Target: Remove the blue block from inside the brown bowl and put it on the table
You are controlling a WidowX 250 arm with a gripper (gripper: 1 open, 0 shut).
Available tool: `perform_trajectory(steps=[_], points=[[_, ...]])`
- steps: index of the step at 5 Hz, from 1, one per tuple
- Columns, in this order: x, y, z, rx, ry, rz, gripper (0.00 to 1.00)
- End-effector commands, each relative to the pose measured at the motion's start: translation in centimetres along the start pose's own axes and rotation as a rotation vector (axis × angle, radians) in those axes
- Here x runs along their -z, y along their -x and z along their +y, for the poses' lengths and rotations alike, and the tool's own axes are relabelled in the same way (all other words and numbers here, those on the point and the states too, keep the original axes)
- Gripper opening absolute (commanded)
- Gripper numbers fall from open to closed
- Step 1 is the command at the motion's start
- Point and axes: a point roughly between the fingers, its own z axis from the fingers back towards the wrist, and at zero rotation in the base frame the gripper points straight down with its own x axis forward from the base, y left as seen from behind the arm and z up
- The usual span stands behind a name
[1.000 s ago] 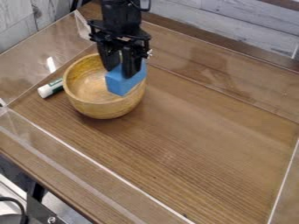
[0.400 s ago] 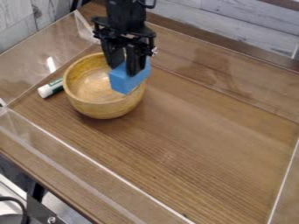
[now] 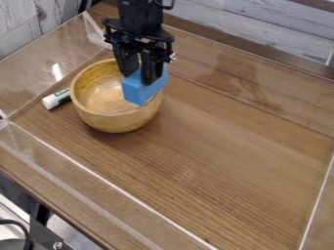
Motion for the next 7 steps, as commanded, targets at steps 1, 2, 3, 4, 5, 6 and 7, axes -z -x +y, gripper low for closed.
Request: perform_trajectory(steps=[1, 2, 3, 4, 5, 6, 7], points=[[-2.0, -0.5, -0.5, 0.019, -0.02, -0.066, 0.0], [-2.0, -0.5, -0.6, 0.021, -0.018, -0.064, 0.0], [-2.0, -0.5, -0.8, 0.022, -0.017, -0.062, 0.0], [-2.0, -0.4, -0.9, 0.024, -0.015, -0.061, 0.0], [-2.1, -0.3, -1.2, 0.026, -0.013, -0.062, 0.0], [-2.1, -0.2, -1.4, 0.028, -0.012, -0.062, 0.0], [-2.1, -0.1, -1.6, 0.032, -0.01, -0.063, 0.0]])
